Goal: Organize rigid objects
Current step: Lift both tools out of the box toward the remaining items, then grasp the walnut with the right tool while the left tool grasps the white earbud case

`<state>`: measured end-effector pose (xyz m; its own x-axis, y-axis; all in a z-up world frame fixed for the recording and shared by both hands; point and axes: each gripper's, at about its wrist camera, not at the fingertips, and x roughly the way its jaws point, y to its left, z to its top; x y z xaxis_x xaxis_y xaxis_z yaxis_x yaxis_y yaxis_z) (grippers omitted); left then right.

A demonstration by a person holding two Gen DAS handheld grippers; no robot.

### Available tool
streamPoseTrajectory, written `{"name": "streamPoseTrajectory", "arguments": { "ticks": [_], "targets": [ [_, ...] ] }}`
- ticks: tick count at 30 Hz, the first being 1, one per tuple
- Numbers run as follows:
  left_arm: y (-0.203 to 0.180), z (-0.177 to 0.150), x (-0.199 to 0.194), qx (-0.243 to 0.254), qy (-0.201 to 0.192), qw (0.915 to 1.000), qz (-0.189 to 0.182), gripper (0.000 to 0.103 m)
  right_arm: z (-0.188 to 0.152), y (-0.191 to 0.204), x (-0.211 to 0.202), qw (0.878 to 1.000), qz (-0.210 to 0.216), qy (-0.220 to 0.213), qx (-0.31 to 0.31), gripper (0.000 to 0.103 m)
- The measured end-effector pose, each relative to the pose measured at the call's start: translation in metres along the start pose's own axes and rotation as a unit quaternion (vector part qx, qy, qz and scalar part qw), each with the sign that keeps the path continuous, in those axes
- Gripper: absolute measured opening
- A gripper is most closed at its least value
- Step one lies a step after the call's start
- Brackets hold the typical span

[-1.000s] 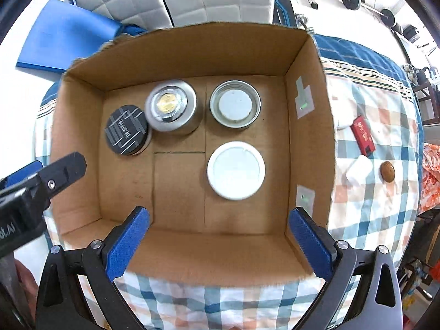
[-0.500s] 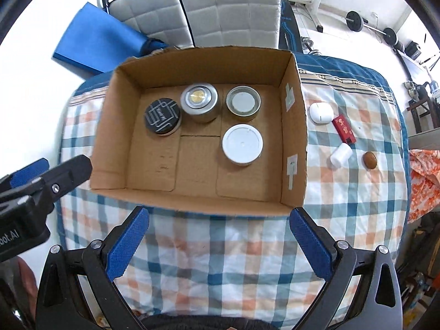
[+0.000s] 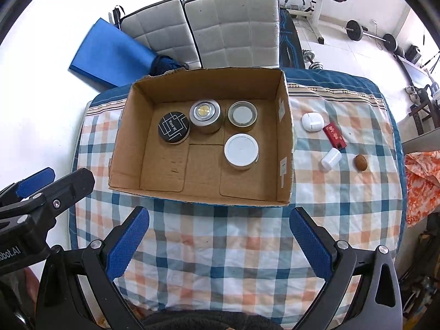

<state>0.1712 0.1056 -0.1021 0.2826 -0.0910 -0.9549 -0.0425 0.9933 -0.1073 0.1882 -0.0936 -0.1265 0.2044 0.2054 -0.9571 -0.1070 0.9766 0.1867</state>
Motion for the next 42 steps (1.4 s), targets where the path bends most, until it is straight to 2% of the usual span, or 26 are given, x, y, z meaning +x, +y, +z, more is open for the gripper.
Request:
{"name": "streamPoseTrajectory", "arguments": {
  "ticks": [3, 8, 13, 18, 21, 24, 26, 30, 33, 39, 41, 42],
  "targets": [
    [-0.021, 0.004, 0.004, 0.016, 0.000, 0.9999, -0.005, 0.103, 0.001, -0.018, -0.003, 1.000, -0.001, -0.001, 0.012, 0.103],
    [-0.077, 0.016, 0.022, 0.053, 0.010, 0.9983, -0.022, 0.103, 0.006, -0.079, -0.006, 0.998, -0.015, -0.002, 0.059, 0.103],
    [-0.160, 0.041, 0.056, 0.118, 0.015, 0.9923, -0.034, 0.103, 0.014, -0.173, -0.005, 0.990, -0.051, -0.001, 0.129, 0.103],
    [-0.244, 0.081, 0.109, 0.193, 0.013, 0.9810, -0.012, 0.103, 0.030, -0.262, 0.022, 0.980, -0.070, 0.011, 0.184, 0.103],
    [-0.281, 0.104, 0.155, 0.230, 0.025, 0.9728, 0.014, 0.103, 0.042, -0.308, 0.058, 0.974, -0.069, 0.038, 0.211, 0.103],
    [-0.300, 0.120, 0.204, 0.241, 0.065, 0.9681, 0.019, 0.103, 0.052, -0.344, 0.102, 0.968, -0.057, 0.068, 0.233, 0.100],
    [-0.307, 0.126, 0.237, 0.243, 0.098, 0.9650, 0.015, 0.099, 0.055, -0.354, 0.128, 0.966, -0.046, 0.088, 0.240, 0.095],
    [-0.308, 0.131, 0.295, 0.238, 0.167, 0.9564, 0.019, 0.085, 0.061, -0.368, 0.172, 0.961, -0.039, 0.122, 0.246, 0.084],
    [-0.306, 0.128, 0.329, 0.248, 0.198, 0.9475, 0.040, 0.085, 0.062, -0.374, 0.191, 0.959, -0.035, 0.135, 0.247, 0.082],
    [-0.302, 0.122, 0.364, 0.267, 0.225, 0.9344, 0.073, 0.085, 0.065, -0.379, 0.213, 0.958, -0.028, 0.151, 0.243, 0.077],
    [-0.299, 0.124, 0.367, 0.258, 0.228, 0.9366, 0.065, 0.085, 0.066, -0.380, 0.218, 0.957, -0.031, 0.156, 0.242, 0.074],
    [-0.299, 0.125, 0.365, 0.257, 0.222, 0.9388, 0.055, 0.080, 0.067, -0.381, 0.221, 0.957, -0.033, 0.159, 0.240, 0.068]
  ]
}}
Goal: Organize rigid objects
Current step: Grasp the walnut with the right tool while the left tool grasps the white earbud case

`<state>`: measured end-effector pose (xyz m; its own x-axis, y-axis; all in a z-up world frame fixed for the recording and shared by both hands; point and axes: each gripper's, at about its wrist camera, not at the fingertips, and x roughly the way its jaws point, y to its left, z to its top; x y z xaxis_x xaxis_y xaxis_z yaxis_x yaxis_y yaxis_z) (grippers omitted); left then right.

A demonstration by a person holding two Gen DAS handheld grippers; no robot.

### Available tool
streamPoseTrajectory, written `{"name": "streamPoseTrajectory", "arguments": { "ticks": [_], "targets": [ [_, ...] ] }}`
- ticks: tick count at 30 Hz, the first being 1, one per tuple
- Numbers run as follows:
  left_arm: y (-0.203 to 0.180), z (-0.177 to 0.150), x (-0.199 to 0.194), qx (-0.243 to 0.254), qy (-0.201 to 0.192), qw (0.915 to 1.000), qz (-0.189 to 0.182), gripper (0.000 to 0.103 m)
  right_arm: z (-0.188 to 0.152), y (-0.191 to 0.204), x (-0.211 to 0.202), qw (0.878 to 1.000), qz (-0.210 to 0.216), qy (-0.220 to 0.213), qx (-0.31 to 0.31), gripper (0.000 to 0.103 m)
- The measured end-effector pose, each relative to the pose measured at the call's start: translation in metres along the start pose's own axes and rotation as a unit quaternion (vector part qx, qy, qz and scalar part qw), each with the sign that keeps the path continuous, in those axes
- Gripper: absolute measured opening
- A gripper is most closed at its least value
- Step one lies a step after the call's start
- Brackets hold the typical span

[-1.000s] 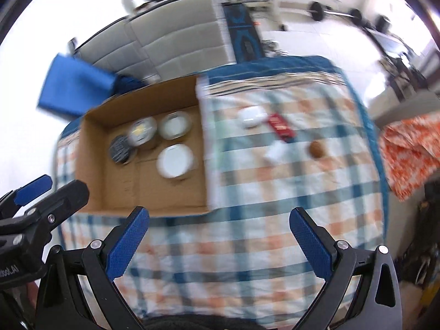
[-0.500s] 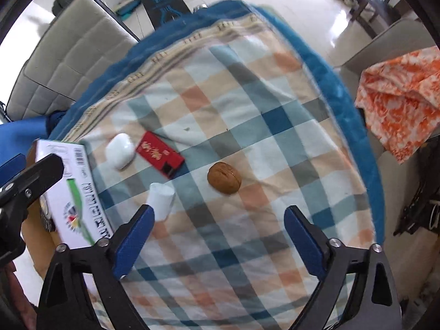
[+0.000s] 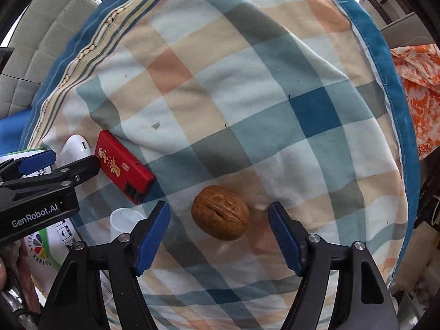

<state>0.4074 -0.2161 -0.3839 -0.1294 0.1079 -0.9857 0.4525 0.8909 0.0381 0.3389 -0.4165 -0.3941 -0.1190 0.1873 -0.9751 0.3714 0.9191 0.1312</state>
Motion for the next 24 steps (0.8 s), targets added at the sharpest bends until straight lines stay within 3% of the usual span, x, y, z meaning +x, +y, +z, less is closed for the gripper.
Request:
{"name": "streamPoseTrajectory", "arguments": {
  "ticks": [1, 3, 6, 11, 15, 21, 24],
  "targets": [
    [0.000, 0.000, -0.003, -0.001, -0.007, 0.9999, -0.013, 0.067, 0.002, 0.000, 0.002, 1.000, -0.007, 0.000, -0.002, 0.064],
    [0.000, 0.001, -0.007, -0.004, -0.008, 0.9997, -0.024, 0.053, 0.002, 0.001, 0.003, 1.000, -0.016, -0.001, -0.005, 0.059],
    [-0.003, -0.002, -0.010, 0.001, -0.011, 0.9998, -0.016, 0.053, 0.002, 0.001, 0.002, 0.999, -0.031, -0.004, -0.011, 0.042],
    [-0.009, -0.008, -0.011, 0.007, -0.006, 0.9996, -0.028, 0.053, 0.000, -0.003, -0.002, 1.000, -0.021, 0.005, -0.020, 0.043],
    [-0.008, -0.011, -0.011, 0.018, 0.007, 0.9988, -0.044, 0.064, -0.005, -0.002, 0.000, 0.999, -0.023, 0.016, -0.030, 0.043],
    [-0.013, -0.013, -0.006, 0.029, 0.015, 0.9986, -0.042, 0.068, -0.010, -0.001, 0.009, 0.999, -0.029, 0.027, -0.033, 0.044],
    [-0.014, -0.016, -0.008, 0.025, 0.015, 0.9986, -0.043, 0.055, -0.003, 0.000, 0.012, 0.999, -0.030, 0.030, -0.034, 0.043]
  ]
}}
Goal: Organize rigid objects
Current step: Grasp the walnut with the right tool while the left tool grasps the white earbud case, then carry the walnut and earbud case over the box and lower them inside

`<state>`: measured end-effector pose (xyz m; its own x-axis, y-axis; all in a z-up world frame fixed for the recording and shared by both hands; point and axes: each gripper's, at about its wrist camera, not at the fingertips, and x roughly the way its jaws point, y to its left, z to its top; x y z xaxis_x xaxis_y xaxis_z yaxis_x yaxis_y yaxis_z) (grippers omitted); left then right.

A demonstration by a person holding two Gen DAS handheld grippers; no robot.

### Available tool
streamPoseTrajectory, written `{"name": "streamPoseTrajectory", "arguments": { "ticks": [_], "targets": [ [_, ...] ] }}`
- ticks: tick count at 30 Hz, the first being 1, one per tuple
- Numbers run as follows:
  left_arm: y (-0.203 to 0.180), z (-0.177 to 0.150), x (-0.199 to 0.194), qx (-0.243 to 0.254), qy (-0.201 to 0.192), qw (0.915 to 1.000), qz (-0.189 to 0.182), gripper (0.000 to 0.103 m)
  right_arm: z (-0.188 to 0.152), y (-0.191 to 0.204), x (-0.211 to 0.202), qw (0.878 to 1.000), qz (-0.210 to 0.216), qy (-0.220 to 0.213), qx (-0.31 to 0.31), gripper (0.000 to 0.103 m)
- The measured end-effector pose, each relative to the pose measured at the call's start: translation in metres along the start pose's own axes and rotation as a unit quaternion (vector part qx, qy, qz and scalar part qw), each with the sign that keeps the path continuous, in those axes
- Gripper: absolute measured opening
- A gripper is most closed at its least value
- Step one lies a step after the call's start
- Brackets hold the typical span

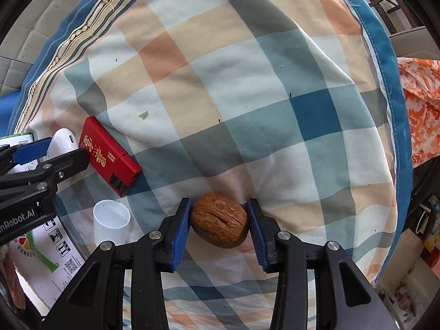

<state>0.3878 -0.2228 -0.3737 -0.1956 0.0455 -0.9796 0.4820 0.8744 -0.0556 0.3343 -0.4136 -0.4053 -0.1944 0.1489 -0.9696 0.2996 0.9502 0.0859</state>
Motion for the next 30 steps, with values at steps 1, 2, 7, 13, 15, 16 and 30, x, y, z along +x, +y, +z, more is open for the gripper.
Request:
{"name": "streamPoseTrajectory", "arguments": {
  "ticks": [1, 2, 7, 13, 15, 16, 30],
  "targets": [
    [0.000, -0.003, 0.000, -0.005, 0.001, 1.0000, 0.000, 0.054, 0.005, 0.001, 0.000, 1.000, -0.001, 0.000, -0.003, 0.043],
    [-0.001, -0.004, -0.001, -0.007, 0.000, 1.0000, 0.002, 0.054, 0.005, 0.000, 0.000, 1.000, -0.002, 0.001, -0.005, 0.042],
    [-0.006, -0.028, 0.005, -0.023, 0.001, 0.9997, -0.005, 0.054, 0.002, -0.009, 0.001, 1.000, -0.002, 0.000, -0.003, 0.042],
    [-0.025, -0.047, 0.027, -0.011, 0.031, 0.9990, -0.030, 0.057, -0.002, -0.017, 0.007, 1.000, 0.002, 0.006, -0.002, 0.043],
    [-0.026, -0.050, 0.028, -0.013, 0.023, 0.9992, -0.032, 0.060, 0.000, -0.017, 0.009, 1.000, 0.001, 0.008, 0.004, 0.043],
    [-0.027, -0.051, 0.029, -0.015, 0.023, 0.9991, -0.032, 0.060, 0.001, -0.016, 0.010, 1.000, -0.002, 0.009, 0.002, 0.043],
    [-0.039, -0.079, 0.004, -0.023, -0.012, 0.9994, -0.021, 0.055, -0.017, -0.005, -0.003, 1.000, -0.008, -0.005, -0.006, 0.042]
  ]
}}
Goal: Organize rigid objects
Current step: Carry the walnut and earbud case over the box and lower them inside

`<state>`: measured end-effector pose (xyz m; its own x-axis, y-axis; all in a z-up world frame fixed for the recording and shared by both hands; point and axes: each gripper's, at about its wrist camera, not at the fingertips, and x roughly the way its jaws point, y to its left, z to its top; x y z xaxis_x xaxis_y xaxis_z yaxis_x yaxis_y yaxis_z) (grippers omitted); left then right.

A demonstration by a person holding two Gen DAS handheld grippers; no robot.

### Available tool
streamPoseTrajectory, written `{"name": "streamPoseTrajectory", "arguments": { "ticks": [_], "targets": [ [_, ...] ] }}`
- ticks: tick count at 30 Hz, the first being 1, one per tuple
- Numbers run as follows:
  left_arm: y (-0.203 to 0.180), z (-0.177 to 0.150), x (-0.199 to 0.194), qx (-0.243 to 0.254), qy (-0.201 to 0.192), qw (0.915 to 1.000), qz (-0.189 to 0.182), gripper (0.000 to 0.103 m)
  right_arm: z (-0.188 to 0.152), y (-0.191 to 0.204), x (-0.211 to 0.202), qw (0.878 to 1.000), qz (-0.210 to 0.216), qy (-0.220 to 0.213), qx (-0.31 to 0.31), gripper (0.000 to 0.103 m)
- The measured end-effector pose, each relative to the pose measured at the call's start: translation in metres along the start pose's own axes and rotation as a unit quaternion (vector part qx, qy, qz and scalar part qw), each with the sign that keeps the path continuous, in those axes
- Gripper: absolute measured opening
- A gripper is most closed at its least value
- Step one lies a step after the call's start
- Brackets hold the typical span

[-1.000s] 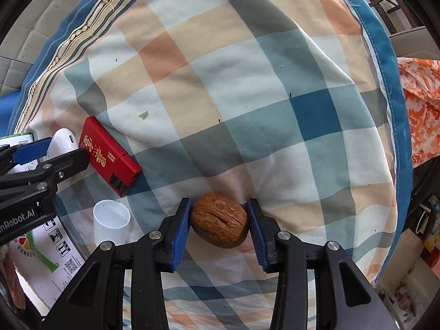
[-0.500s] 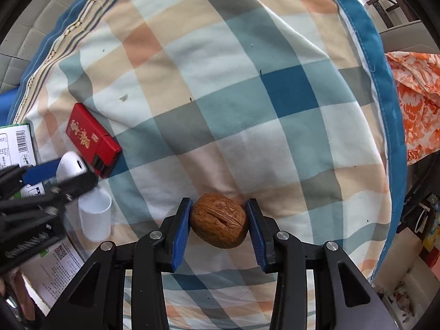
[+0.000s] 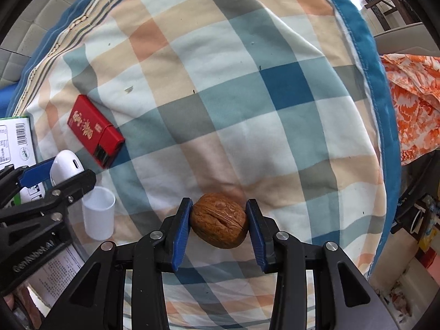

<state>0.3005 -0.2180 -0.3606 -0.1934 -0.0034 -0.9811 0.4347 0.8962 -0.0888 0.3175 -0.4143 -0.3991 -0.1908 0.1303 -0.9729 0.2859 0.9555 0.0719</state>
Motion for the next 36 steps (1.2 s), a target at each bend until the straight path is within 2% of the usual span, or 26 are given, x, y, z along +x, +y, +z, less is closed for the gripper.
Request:
{"name": "streamPoseTrajectory", "arguments": {
  "ticks": [7, 12, 13, 17, 19, 21, 26, 36],
  "targets": [
    [-0.005, -0.008, -0.036, -0.016, -0.040, 0.9988, -0.024, 0.055, -0.016, 0.005, -0.029, 1.000, 0.014, -0.025, -0.006, 0.042],
    [-0.002, -0.028, -0.075, -0.028, -0.077, 0.9956, -0.044, 0.055, -0.033, 0.024, -0.065, 0.998, 0.017, -0.054, -0.027, 0.042],
    [0.007, -0.014, -0.085, -0.029, -0.082, 0.9952, -0.046, 0.055, -0.036, 0.028, -0.072, 0.998, 0.019, -0.061, -0.030, 0.042],
    [0.037, -0.026, -0.114, -0.042, -0.109, 0.9921, -0.047, 0.055, -0.052, 0.055, -0.102, 0.995, 0.017, -0.086, -0.054, 0.042],
    [0.044, -0.038, -0.122, -0.053, -0.123, 0.9902, -0.039, 0.055, -0.060, 0.073, -0.114, 0.993, 0.018, -0.096, -0.066, 0.042],
    [0.068, -0.057, -0.140, -0.066, -0.137, 0.9876, -0.039, 0.055, -0.070, 0.083, -0.126, 0.991, 0.019, -0.104, -0.076, 0.042],
    [0.098, -0.092, -0.152, -0.096, -0.163, 0.9815, -0.034, 0.055, -0.101, 0.134, -0.141, 0.986, 0.027, -0.119, -0.112, 0.042],
    [0.185, -0.178, -0.166, -0.179, -0.182, 0.9663, -0.030, 0.055, -0.150, 0.240, -0.141, 0.975, 0.067, -0.126, -0.170, 0.042]
  ]
}}
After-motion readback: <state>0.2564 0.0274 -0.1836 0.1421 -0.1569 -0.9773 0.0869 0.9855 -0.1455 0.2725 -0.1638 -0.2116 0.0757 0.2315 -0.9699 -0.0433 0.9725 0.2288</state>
